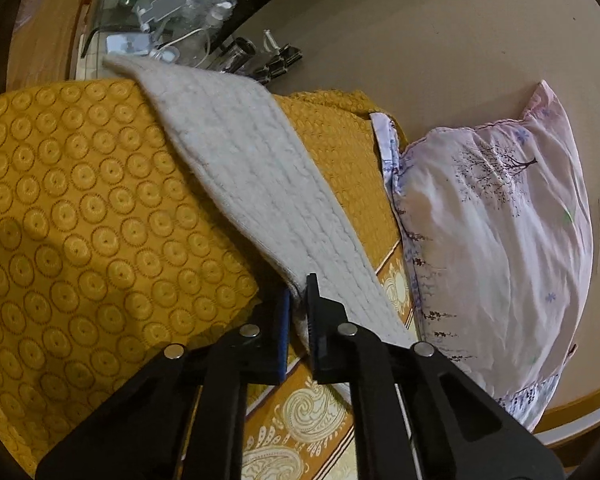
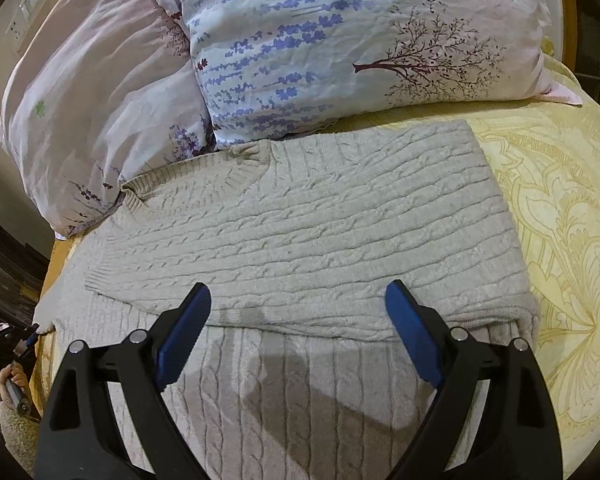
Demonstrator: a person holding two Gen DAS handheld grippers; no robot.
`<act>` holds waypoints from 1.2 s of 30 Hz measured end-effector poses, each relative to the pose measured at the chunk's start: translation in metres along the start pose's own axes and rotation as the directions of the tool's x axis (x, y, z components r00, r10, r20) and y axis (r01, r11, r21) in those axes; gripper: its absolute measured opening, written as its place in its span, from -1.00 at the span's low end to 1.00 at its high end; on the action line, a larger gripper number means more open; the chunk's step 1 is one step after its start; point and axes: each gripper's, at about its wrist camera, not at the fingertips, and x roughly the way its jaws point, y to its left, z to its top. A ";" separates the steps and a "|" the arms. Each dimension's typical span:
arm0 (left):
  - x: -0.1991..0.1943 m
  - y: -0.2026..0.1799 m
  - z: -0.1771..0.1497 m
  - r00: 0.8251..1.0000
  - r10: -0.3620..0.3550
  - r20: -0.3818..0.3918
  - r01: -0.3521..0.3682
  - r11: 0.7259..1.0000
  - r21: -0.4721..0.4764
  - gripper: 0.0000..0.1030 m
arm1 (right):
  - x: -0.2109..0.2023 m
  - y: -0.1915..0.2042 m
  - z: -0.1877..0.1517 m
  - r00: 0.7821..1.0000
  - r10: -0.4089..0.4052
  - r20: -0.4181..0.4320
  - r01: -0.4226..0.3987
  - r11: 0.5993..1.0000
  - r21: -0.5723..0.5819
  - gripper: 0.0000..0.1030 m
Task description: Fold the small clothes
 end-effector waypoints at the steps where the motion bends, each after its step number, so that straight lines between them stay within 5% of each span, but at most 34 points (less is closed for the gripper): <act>1: -0.002 -0.005 0.000 1.000 -0.010 0.011 0.010 1.000 0.015 -0.88 | -0.002 -0.001 0.000 1.000 0.007 0.002 -0.007 1.000 0.005 0.72; 5: -0.009 -0.036 -0.003 0.996 -0.079 0.033 0.076 0.993 0.088 -0.89 | -0.009 -0.004 0.001 1.000 0.024 0.017 -0.025 1.000 0.019 0.72; 9: -0.015 -0.089 -0.022 0.978 -0.207 0.000 0.203 0.956 0.212 -0.90 | -0.019 -0.008 0.002 0.999 0.034 0.035 -0.034 0.999 0.022 0.72; 14: -0.010 -0.161 -0.072 0.931 -0.343 -0.126 0.365 0.859 0.358 -0.90 | -0.030 -0.015 0.000 0.998 0.041 0.052 -0.043 0.999 0.031 0.72; 18: 0.012 -0.210 -0.137 0.871 -0.397 -0.289 0.488 0.765 0.420 -0.90 | -0.035 -0.018 -0.003 0.997 0.044 0.059 -0.046 0.998 0.037 0.72; 23: 0.049 -0.233 -0.220 0.821 -0.343 -0.457 0.547 0.704 0.454 -0.90 | -0.037 -0.021 -0.007 0.998 0.043 0.051 -0.045 0.998 0.035 0.72; 28: 0.095 -0.218 -0.293 0.793 -0.151 -0.590 0.500 0.716 0.487 -0.89 | -0.038 -0.015 -0.008 0.999 0.040 0.026 -0.041 0.999 0.006 0.72; 34: 0.099 -0.204 -0.298 0.770 -0.088 -0.632 0.485 0.725 0.489 -0.78 | -0.042 0.019 -0.004 0.998 0.055 0.021 -0.053 0.993 -0.106 0.72; 36: 0.089 -0.197 -0.288 0.761 -0.096 -0.642 0.495 0.725 0.479 -0.34 | -0.042 0.041 -0.002 0.997 0.071 0.022 -0.066 0.983 -0.171 0.72</act>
